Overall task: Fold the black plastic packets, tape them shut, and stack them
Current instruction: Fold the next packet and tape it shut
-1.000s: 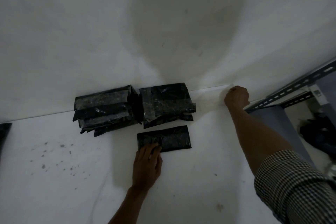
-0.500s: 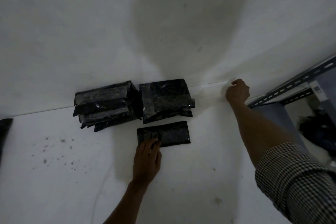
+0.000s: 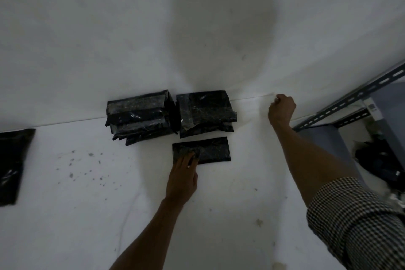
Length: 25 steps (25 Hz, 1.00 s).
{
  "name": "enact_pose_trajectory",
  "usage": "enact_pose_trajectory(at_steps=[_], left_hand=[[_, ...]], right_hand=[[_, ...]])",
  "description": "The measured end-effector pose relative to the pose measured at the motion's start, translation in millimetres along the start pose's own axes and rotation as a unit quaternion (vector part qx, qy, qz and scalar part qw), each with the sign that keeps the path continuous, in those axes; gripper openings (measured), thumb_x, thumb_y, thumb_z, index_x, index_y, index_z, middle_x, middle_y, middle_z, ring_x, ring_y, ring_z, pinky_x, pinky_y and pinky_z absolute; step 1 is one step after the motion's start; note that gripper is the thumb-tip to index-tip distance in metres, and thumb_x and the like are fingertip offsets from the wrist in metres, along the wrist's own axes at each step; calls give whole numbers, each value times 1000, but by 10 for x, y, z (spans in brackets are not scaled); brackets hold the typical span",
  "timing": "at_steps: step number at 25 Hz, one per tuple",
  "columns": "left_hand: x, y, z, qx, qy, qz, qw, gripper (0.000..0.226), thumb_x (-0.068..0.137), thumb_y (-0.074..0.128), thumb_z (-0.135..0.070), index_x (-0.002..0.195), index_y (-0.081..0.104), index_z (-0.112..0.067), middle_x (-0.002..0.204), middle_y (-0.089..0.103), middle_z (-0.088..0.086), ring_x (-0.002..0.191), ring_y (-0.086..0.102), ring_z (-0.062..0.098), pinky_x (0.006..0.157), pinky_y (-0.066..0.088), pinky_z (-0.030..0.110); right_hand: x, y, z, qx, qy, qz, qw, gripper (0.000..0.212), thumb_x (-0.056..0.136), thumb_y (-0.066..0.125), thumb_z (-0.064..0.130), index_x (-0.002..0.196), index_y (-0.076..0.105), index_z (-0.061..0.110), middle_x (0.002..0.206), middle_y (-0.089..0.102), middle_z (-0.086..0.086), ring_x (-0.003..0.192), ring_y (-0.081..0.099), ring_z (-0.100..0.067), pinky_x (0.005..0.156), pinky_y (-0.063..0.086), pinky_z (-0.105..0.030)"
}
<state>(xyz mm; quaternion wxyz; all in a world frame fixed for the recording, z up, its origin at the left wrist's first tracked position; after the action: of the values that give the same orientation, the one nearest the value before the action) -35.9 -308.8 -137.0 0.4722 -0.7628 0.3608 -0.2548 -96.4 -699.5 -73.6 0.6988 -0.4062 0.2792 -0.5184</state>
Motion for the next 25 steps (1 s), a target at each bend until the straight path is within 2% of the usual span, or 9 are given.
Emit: enact_pose_trajectory(at_steps=[3, 6, 8, 10, 13, 15, 20, 22, 25], left_hand=[[-34, -37, 5, 10, 11, 21, 1000, 52, 82, 70, -5, 132, 57, -7, 139, 51, 14, 123, 52, 32, 95, 53, 42], [-78, -88, 12, 17, 28, 22, 999, 52, 78, 72, -4, 129, 60, -7, 137, 53, 13, 122, 51, 30, 94, 53, 41], [-101, -106, 15, 17, 31, 28, 999, 52, 78, 72, -4, 128, 60, -8, 137, 53, 13, 122, 51, 31, 95, 52, 40], [-95, -146, 8, 14, 30, 31, 999, 50, 76, 74, -5, 124, 63, -7, 135, 56, 13, 120, 54, 32, 94, 53, 40], [-29, -210, -22, 11, 40, 39, 998, 44, 73, 75, -2, 116, 66, -7, 128, 59, 12, 115, 57, 32, 89, 55, 40], [18, -252, -6, 11, 56, 37, 998, 43, 70, 75, 0, 112, 67, -8, 123, 60, 11, 113, 58, 33, 87, 55, 40], [63, -310, 75, -6, 73, 14, 997, 46, 63, 76, 7, 105, 71, -11, 114, 64, 6, 105, 59, 28, 87, 53, 35], [65, -319, 82, -16, 73, 12, 997, 44, 65, 75, 6, 105, 71, -11, 115, 63, 6, 105, 59, 28, 87, 53, 36], [60, -336, 76, -26, 71, 11, 997, 40, 67, 75, 4, 105, 71, -10, 116, 63, 6, 104, 60, 28, 86, 56, 36]], right_hand=[[-137, -111, 112, 36, 21, -24, 999, 24, 92, 52, 9, 99, 70, -4, 97, 69, -25, 90, 65, -39, 82, 46, -34], [-303, -200, 203, 99, 27, -40, 994, 32, 93, 64, 23, 111, 70, -2, 103, 72, -17, 96, 67, -29, 92, 42, -23], [-372, -231, 217, 111, 30, -37, 993, 31, 90, 70, 19, 113, 69, -1, 104, 72, -14, 95, 66, -23, 89, 39, -15], [-424, -287, 232, 111, 24, -60, 992, 24, 88, 69, 12, 108, 72, 0, 103, 73, -15, 95, 68, -26, 88, 41, -15], [-550, -387, 321, 155, -6, -94, 983, 13, 87, 65, 2, 95, 75, -1, 91, 74, -17, 83, 70, -26, 72, 37, 2], [-667, -445, 436, 182, -39, -99, 978, 12, 86, 64, -3, 90, 75, 0, 86, 73, -16, 74, 69, -24, 68, 40, 0], [-1016, -655, 539, 220, -105, -162, 956, 12, 91, 62, 5, 96, 72, 3, 89, 69, -12, 74, 70, -20, 72, 56, -26], [-1184, -889, 570, 249, -120, -178, 944, 16, 96, 60, 17, 100, 69, 5, 94, 68, -11, 77, 70, -13, 70, 56, -24], [-1465, -1198, 587, 269, -69, -114, 954, 20, 97, 59, 22, 105, 68, 6, 100, 70, -11, 85, 71, -11, 73, 49, -9]])
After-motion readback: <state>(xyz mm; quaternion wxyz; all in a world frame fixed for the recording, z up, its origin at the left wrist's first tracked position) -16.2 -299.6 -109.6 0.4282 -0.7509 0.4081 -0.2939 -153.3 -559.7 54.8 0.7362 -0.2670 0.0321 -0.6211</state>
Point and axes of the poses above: each hand's wrist, its own x-axis towards the middle knuckle, its own y-axis out of the palm, z = x × y, the point moved 5 cm from there along x, towards the middle knuckle
